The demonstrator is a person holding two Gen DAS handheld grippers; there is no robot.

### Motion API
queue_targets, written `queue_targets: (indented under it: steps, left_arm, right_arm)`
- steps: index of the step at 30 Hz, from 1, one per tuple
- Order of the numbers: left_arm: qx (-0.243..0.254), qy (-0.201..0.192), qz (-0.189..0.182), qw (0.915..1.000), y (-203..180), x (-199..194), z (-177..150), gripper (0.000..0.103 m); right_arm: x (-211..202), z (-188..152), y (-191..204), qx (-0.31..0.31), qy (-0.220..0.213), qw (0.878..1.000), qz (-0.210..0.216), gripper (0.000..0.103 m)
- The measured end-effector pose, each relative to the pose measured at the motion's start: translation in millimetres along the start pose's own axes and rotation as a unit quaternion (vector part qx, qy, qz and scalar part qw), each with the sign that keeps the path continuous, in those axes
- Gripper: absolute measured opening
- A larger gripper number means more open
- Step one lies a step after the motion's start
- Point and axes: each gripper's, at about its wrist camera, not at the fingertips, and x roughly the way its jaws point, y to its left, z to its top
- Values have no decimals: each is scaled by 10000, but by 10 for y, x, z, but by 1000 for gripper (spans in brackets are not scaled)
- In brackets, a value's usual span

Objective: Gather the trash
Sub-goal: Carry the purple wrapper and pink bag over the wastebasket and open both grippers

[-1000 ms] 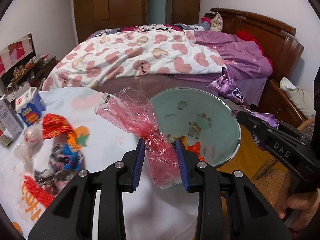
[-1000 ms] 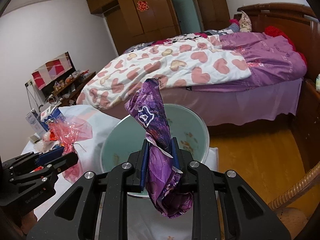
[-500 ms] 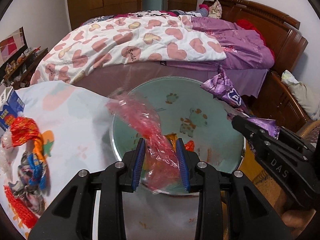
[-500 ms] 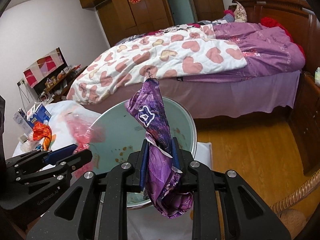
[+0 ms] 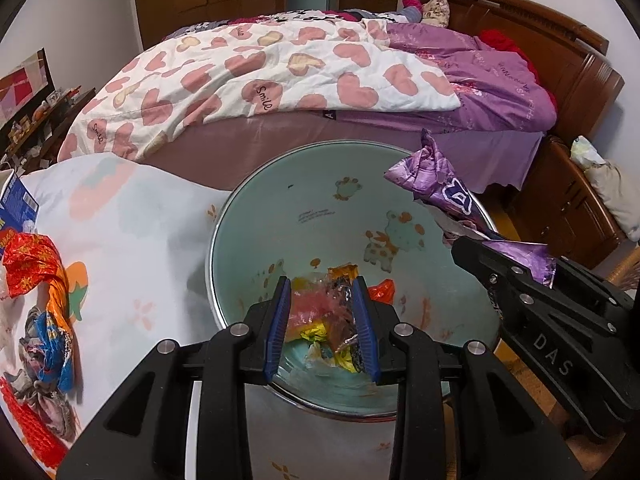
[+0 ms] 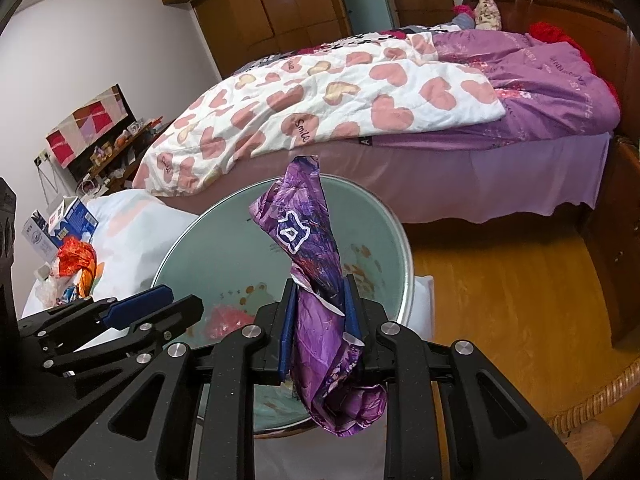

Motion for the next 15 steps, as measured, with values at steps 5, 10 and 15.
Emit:
queue_targets:
  steps: [5,10,15]
  left_arm:
    - [-86,12,15,10000,32,-1,3,36]
    - [-189,-85,73,9998,81,-59,-15,56]
    - [-315,-75,123,9994,154,-94,-55,64]
  right_arm:
    - [14,0,31,-18,9,10000,65,28]
    - [-43,14,41,-41,-105,9999,103,41]
    - [-95,35,20,38,-198,9998,96,45]
